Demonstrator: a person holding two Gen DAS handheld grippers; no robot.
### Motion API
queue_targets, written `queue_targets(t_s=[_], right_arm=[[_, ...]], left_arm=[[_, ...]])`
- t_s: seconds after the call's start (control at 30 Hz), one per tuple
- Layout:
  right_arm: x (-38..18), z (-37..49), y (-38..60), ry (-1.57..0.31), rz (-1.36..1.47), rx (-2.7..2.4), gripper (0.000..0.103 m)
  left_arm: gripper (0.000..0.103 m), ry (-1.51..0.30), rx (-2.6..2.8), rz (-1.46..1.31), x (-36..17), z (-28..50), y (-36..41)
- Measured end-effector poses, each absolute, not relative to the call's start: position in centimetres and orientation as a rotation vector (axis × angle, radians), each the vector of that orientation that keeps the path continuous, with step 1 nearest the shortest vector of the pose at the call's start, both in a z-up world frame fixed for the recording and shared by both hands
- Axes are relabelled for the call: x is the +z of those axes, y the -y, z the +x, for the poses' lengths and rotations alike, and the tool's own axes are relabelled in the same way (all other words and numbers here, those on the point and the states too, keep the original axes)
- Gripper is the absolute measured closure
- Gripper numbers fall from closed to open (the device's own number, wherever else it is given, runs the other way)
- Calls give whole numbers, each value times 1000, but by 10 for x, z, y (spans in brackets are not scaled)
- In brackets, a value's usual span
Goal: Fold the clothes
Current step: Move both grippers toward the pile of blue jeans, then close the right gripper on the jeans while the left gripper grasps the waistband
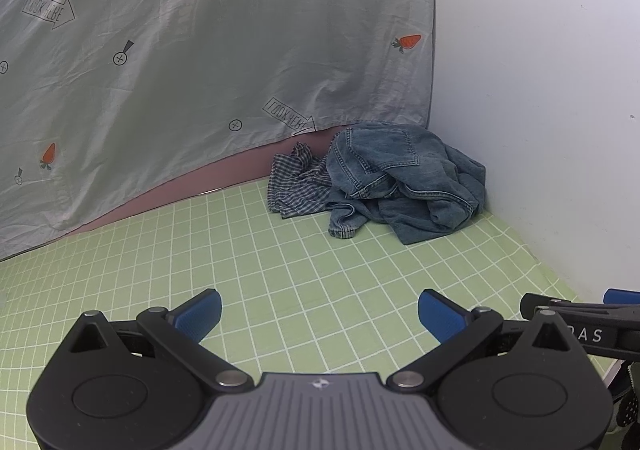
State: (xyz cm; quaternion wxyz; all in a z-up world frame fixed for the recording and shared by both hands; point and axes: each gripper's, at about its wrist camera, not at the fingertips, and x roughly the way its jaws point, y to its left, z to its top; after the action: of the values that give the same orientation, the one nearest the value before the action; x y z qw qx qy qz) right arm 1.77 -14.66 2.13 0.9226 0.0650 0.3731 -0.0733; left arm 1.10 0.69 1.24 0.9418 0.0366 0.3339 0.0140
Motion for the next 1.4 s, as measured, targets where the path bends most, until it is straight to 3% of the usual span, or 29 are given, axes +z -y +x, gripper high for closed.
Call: queue_targets(t_s=[0.8,1.4], right_arm=[[5,82,161,-808,144,-157,0],[-50,236,198,-864,129,-260,1]], left_arm=[[0,-730,76,61,-1,72,-4],[1,-833,64,-13,-46,246,-2]])
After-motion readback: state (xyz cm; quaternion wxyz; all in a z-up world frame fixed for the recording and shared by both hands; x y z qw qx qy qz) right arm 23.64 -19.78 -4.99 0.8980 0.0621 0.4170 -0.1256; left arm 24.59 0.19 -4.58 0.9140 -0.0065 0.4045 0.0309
